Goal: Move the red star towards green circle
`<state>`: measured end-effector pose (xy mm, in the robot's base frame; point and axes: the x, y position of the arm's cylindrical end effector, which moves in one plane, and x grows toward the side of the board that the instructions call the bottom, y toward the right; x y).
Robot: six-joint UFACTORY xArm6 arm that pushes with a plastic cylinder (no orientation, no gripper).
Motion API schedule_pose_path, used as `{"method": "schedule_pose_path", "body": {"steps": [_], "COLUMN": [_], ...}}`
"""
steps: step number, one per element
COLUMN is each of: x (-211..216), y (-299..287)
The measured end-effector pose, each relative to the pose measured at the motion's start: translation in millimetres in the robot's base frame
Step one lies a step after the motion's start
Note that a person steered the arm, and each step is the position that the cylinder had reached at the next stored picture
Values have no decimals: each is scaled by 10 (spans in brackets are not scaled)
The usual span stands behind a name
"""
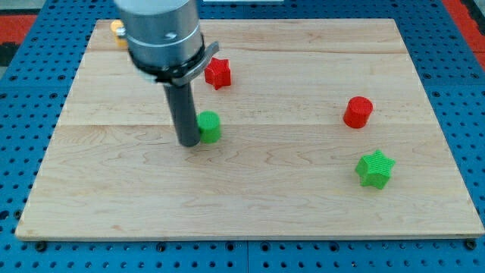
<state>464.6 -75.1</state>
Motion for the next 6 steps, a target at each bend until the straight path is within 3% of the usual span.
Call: {"method": "schedule_pose_path", "body": {"steps": [1,2,3,4,5,6], "x": [-230,-878,-1270,-1440,-1722,-1367], "y": [7,-694,-478,268,573,674]}}
